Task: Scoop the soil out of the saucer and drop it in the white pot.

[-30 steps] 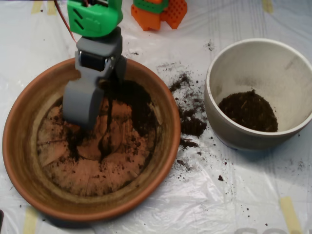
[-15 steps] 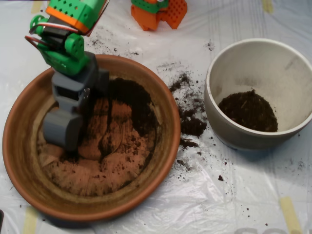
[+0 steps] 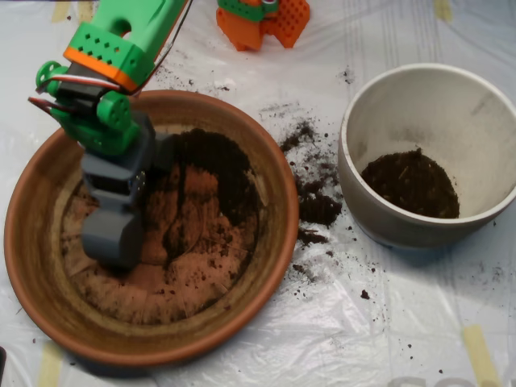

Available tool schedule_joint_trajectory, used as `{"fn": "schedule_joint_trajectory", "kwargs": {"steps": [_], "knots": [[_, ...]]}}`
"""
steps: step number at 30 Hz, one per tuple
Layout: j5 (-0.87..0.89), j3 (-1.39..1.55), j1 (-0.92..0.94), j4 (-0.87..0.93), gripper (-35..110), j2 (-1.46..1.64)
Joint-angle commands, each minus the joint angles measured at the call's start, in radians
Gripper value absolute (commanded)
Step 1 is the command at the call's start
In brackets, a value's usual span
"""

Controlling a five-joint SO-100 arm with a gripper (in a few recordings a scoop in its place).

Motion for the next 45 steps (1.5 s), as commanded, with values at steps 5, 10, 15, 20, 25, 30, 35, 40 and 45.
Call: {"fn": "schedule_joint_trajectory", "kwargs": {"steps": [5,10,15,20,25,30,35,40,45], "knots": [[-0.04,-0.037,0.054,0.038,27,0.046],[-0.066,0.048,0.084,-0.002,25,0.094],[-0.086,0.282,0.083,-0.117,24,0.252],[-0.086,0.449,0.055,-0.187,23,0.36],[-0.092,0.522,0.037,-0.199,18,0.399],[-0.104,0.577,0.011,-0.193,11,0.445],[-0.101,0.588,-0.018,-0.179,0,0.457],[-0.083,0.526,-0.08,-0.115,-1,0.451],[0.008,0.334,-0.158,0.0,-1,0.416]]}}
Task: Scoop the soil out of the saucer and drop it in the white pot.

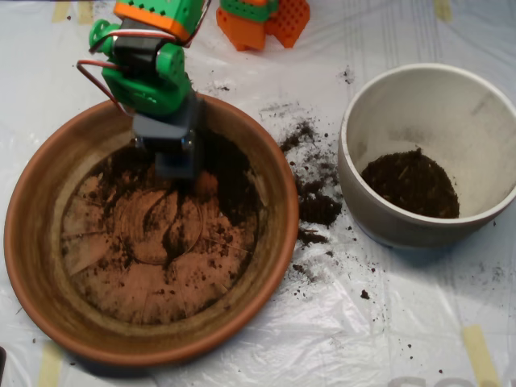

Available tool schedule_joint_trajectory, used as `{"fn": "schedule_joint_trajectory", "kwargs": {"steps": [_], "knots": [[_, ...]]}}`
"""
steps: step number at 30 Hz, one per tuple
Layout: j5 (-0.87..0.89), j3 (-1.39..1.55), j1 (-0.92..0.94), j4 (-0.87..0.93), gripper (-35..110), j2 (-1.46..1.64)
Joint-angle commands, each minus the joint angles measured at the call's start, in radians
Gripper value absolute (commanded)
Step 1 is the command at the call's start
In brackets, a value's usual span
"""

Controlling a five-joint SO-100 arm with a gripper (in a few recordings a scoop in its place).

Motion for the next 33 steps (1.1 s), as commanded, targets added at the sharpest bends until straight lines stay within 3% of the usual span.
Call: {"fn": "schedule_joint_trajectory", "kwargs": {"steps": [1,15,33], "knots": [[0.057,-0.186,-0.055,0.094,-1,0.026],[0.225,-0.681,-0.264,0.376,-1,-0.02],[0.176,-0.838,-0.707,0.466,-1,0.278]]}}
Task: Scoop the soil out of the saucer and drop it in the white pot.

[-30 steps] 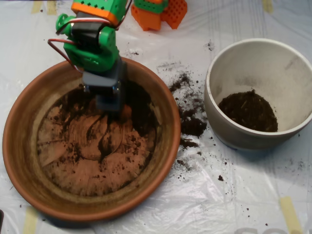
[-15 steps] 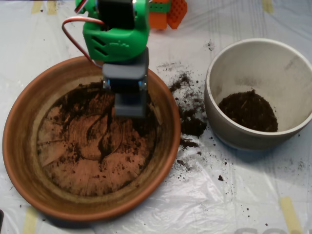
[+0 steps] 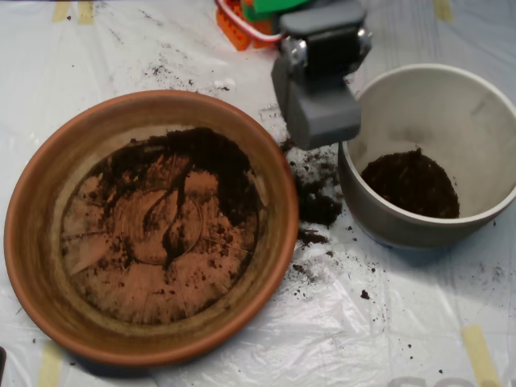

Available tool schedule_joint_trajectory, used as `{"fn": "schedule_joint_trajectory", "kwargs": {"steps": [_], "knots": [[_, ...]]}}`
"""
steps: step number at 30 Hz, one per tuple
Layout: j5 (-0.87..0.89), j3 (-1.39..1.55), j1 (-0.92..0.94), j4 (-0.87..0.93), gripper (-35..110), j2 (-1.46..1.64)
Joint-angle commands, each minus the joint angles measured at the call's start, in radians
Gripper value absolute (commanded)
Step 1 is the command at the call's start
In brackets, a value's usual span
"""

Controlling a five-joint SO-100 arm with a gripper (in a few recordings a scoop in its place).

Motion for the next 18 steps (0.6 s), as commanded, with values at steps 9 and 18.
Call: {"fn": "schedule_joint_trajectory", "kwargs": {"steps": [9,18], "knots": [[-0.066,-0.058,-0.267,-0.098,2,0.023],[-0.071,-0.015,-0.265,-0.089,34,0.02]]}}
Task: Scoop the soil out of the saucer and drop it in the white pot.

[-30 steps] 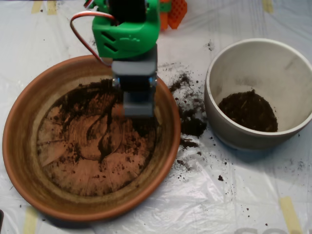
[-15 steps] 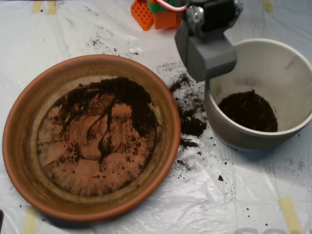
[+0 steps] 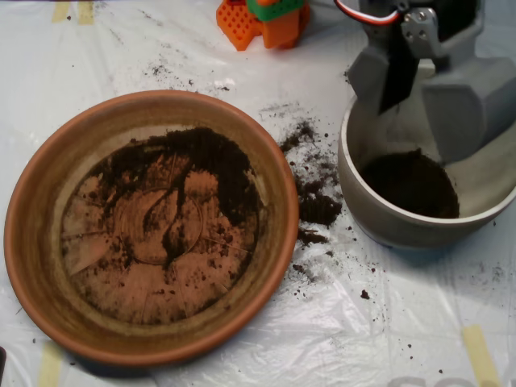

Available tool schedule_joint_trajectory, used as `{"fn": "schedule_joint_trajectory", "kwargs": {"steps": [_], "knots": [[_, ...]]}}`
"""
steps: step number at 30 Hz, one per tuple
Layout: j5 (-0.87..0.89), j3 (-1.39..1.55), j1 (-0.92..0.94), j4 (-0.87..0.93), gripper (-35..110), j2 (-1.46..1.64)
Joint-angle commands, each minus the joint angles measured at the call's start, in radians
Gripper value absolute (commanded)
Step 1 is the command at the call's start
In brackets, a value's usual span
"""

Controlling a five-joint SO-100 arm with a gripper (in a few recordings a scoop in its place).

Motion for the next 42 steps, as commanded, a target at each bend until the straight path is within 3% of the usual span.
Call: {"fn": "schedule_joint_trajectory", "kwargs": {"steps": [1,12,20,29,42], "knots": [[-0.009,0.002,-0.012,0.002,35,0.066],[0.077,-0.015,0.11,0.055,37,0.219],[0.192,0.067,0.503,0.032,35,0.256],[0.186,0.592,0.887,-0.291,35,0.371],[0.184,1.017,1.097,-0.574,31,0.442]]}}
